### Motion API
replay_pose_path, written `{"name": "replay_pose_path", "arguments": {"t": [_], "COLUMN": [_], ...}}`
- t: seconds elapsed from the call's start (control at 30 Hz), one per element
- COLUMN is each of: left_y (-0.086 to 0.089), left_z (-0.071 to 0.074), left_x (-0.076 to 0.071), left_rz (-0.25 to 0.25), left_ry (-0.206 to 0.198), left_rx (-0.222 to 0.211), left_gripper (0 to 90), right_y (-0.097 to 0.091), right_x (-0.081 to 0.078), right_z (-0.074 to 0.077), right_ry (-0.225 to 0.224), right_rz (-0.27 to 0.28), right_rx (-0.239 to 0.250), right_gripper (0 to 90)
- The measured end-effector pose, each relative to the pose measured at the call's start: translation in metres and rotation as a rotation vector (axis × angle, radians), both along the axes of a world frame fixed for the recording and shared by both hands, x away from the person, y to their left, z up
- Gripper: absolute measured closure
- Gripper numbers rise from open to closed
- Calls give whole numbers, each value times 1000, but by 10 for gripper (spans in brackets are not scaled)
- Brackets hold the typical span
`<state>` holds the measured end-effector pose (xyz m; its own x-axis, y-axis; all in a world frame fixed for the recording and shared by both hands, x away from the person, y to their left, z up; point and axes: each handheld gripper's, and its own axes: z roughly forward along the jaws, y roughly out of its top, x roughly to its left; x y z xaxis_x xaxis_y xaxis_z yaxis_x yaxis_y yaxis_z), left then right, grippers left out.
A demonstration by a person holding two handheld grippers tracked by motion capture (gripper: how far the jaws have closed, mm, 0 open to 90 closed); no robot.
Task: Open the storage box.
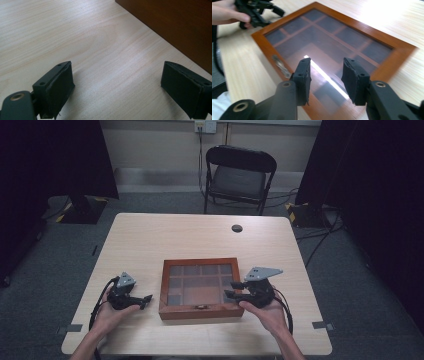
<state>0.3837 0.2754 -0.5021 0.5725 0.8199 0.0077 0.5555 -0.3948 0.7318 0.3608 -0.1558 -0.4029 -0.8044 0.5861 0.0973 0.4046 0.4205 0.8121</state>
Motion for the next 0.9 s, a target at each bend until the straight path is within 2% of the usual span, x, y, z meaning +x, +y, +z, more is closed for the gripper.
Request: {"name": "replay_pose_path", "arguments": {"t": [0.13, 0.17, 0.43, 0.67, 0.9], "left_y": [0, 0, 0, 0, 0], "left_z": [0, 0, 0, 0, 0], "left_x": [0, 0, 0, 0, 0], "left_rz": [1, 1, 5, 5, 5], "left_ry": [1, 1, -2, -2, -2], "left_rx": [1, 1, -1, -1, -1], "left_gripper": [102, 102, 102, 102, 102], "right_y": [18, 18, 42, 58, 61], "right_x": [0, 0, -2, -4, -3], "right_z": [-2, -2, -11, -16, -24], "right_ry": [13, 13, 37, 47, 63], "right_rz": [69, 69, 169, 234, 261], "right_rx": [-7, -7, -26, -46, -58], "right_gripper": [632, 632, 693, 721, 738]}}
